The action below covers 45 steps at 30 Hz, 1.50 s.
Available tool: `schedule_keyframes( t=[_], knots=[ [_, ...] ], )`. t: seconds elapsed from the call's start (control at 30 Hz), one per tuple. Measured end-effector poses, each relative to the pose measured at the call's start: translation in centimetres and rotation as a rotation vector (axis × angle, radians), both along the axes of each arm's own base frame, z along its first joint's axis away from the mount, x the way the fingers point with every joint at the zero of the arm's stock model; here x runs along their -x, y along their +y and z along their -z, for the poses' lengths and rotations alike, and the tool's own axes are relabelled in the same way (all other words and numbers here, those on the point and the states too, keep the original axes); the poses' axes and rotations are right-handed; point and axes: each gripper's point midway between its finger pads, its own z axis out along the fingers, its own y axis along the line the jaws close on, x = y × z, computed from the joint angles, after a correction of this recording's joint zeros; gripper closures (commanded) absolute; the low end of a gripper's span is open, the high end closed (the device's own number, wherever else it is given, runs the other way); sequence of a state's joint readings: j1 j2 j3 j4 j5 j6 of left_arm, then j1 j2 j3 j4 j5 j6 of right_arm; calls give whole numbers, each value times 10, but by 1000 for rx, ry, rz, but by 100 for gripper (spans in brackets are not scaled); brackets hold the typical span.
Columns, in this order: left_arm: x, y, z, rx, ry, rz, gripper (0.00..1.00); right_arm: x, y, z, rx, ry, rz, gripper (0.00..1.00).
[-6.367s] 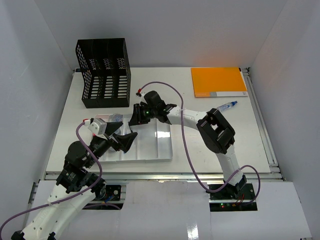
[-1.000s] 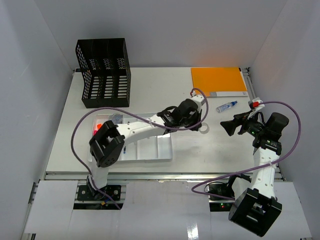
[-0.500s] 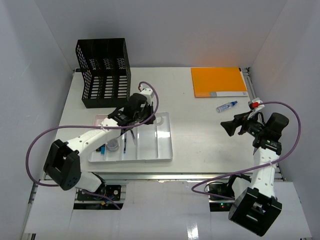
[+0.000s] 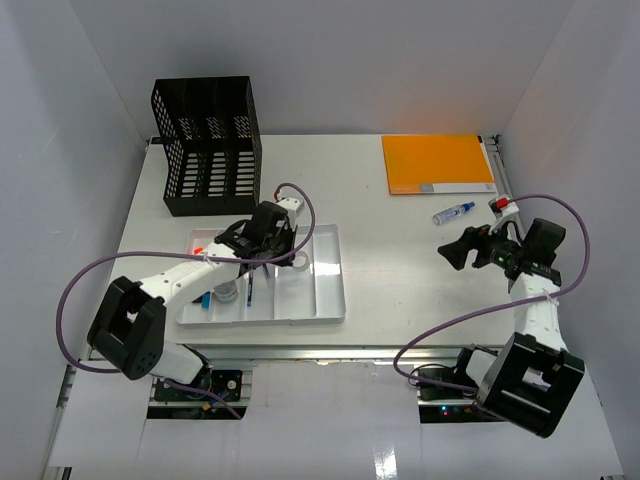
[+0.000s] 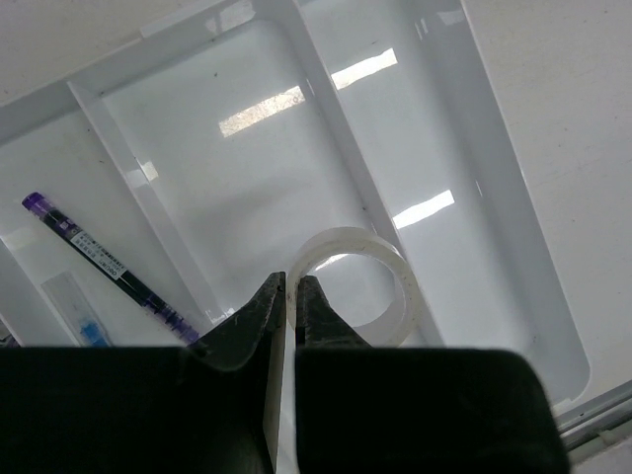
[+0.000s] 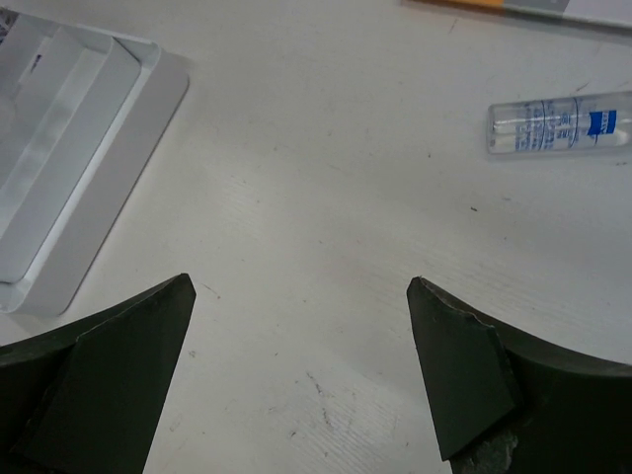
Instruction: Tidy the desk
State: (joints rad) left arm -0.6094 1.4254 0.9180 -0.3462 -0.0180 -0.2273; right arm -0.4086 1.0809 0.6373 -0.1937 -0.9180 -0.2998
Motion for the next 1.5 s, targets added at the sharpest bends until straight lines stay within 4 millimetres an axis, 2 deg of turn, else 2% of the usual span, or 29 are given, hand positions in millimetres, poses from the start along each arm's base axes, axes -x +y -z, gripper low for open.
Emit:
schedule_keyframes(
  t=[0.07, 0.17, 0.27, 0.43, 0.57, 0.7, 0.73, 0.83, 1.07, 1.17, 1.37, 1.5],
  knots=[
    [-2, 3, 4, -12, 4, -3, 89, -7, 0, 11, 21, 62, 15, 10],
    [-4, 8, 5, -23, 0, -13, 75, -28, -7, 23, 62, 154, 80, 14],
    [-6, 11, 5, -30, -5, -22, 61, -63, -21, 24, 73, 244, 173, 19],
    [-7, 14, 6, -37, -7, -26, 49, -124, -50, 21, 53, 324, 338, 17],
    [-7, 16, 0, -28, -22, -27, 44, -147, -60, 31, 67, 387, 457, 14],
    [-8, 17, -14, -3, -66, -17, 37, -157, -58, 48, 94, 458, 543, 14],
    [-6, 18, -19, 5, -79, -14, 26, -162, -59, 51, 102, 468, 565, 15],
    [-2, 19, -40, 47, -147, 4, 4, -175, -62, 60, 127, 487, 630, 15],
    [7, 26, -98, 152, -363, 25, 2, -183, -73, 85, 177, 552, 773, 18],
    [6, 29, -115, 175, -429, 21, 2, -186, -75, 98, 191, 581, 798, 23],
    [4, 32, -119, 171, -462, 17, 2, -186, -72, 122, 221, 623, 809, 43],
    [3, 32, -120, 166, -470, 15, 2, -185, -73, 123, 225, 624, 813, 64]
  ],
)
